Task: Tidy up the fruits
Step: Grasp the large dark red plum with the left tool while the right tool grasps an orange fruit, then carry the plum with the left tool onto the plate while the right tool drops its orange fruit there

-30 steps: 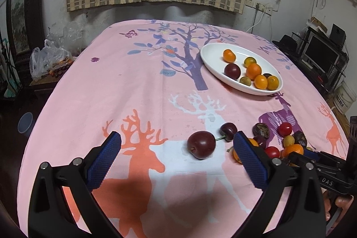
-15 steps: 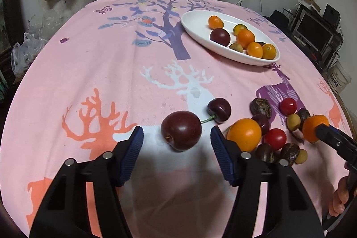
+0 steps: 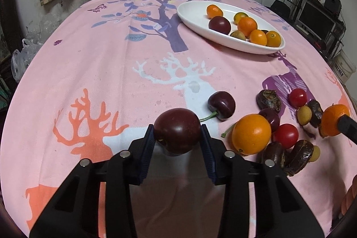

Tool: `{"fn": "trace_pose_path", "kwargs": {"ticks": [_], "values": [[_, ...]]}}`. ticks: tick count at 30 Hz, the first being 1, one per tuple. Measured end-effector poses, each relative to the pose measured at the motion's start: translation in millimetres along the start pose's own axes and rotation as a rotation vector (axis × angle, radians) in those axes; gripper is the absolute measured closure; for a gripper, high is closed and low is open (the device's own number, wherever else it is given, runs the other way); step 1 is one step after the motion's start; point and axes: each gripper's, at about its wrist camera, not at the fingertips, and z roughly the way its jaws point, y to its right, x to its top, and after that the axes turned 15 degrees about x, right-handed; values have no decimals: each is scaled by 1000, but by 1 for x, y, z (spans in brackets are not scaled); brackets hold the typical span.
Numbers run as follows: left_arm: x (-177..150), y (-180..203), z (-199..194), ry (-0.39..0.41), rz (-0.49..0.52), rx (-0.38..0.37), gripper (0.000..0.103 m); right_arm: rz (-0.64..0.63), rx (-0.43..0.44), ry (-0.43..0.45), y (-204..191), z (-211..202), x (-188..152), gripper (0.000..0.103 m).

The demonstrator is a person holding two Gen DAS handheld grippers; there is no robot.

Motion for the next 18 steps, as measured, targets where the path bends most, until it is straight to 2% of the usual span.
{"fn": "trace_pose_path", "kwargs": {"ticks": [3, 5, 8, 11, 14, 16, 18], "values": [[-1, -2, -8, 5, -19, -7, 64, 10, 50, -10, -2, 0, 1, 60], [3, -2, -23, 48, -25, -9, 64, 6, 91, -20, -5, -1, 8, 60], [24, 1, -41, 93, -35, -50, 64, -52, 67, 3, -8, -1, 38, 60], [64, 14, -45, 111, -36, -113, 64, -122, 10, 71, -5, 5, 79, 60], [109, 35, -33, 134, -26, -113, 64, -169, -56, 121, 12, 23, 115, 60], [137, 48, -15, 114, -29, -135, 64, -160, -86, 123, 32, 39, 134, 60], [162, 65, 10, 86, -11, -109, 64, -121, -95, 100, 58, 59, 152, 60]]}}
